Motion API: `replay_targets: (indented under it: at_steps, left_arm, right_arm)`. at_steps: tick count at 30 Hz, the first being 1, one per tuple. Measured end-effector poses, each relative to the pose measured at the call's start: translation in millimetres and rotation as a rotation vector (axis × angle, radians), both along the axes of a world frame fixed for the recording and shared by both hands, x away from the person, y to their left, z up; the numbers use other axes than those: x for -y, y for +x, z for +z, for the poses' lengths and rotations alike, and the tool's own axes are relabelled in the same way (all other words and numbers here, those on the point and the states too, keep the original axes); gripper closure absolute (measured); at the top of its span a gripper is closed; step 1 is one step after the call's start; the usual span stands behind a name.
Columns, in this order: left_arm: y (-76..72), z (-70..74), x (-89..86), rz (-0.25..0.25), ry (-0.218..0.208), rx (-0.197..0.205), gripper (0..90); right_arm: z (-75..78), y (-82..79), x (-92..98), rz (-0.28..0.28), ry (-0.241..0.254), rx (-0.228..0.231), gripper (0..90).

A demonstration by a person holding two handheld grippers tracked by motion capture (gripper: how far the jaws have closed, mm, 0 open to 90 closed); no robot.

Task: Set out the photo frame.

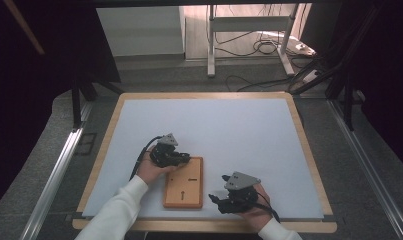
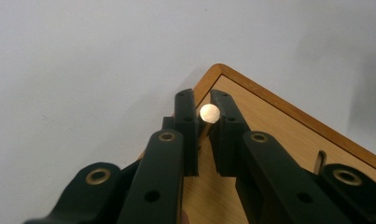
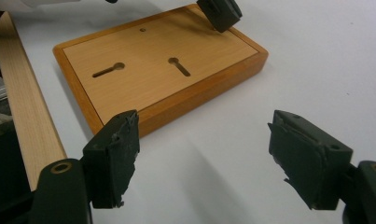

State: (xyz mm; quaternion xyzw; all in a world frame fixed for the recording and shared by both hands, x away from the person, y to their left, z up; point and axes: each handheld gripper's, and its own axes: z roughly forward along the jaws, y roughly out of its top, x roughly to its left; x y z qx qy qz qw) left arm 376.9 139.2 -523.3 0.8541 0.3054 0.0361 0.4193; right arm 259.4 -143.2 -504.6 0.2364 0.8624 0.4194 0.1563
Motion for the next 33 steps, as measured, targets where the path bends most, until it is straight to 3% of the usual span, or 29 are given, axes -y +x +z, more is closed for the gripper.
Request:
replay_targets:
  at_steps: [17, 24, 33]
  left_arm:
    - [6.1, 0.0, -3.4, -0.023, -0.017, -0.041, 81.8]
    - [10.7, 0.0, -5.4, -0.035, -0.031, -0.072, 81.7]
    - [16.0, -0.2, -6.7, -0.044, -0.046, -0.105, 81.6]
  right_arm:
    - [-4.1, -4.0, -13.9, 0.038, -0.029, -0.005, 23.8]
    - [-7.5, -8.2, -31.7, 0.08, -0.088, 0.015, 20.9]
    - [-13.2, -13.8, -53.0, 0.095, -0.182, 0.091, 13.8]
